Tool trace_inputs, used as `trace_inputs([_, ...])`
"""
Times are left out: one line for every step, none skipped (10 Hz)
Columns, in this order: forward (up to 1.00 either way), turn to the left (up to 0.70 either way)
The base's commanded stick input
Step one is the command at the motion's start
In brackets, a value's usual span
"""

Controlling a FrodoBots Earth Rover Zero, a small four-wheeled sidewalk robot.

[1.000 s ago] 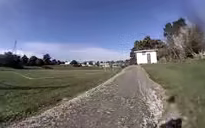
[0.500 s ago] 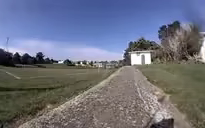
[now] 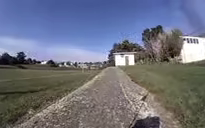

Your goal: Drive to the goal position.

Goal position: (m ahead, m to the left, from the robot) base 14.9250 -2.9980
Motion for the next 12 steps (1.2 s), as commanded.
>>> trace_inputs([0.46,0.0])
trace_inputs([0.7,0.0])
trace_inputs([0.7,0.0])
trace_inputs([0.7,0.0])
trace_inputs([0.7,0.0])
trace_inputs([0.7,0.0])
trace_inputs([0.7,-0.03])
trace_inputs([0.7,-0.07])
trace_inputs([0.7,-0.12])
trace_inputs([0.7,-0.14])
trace_inputs([0.7,-0.14])
trace_inputs([0.7,-0.14])
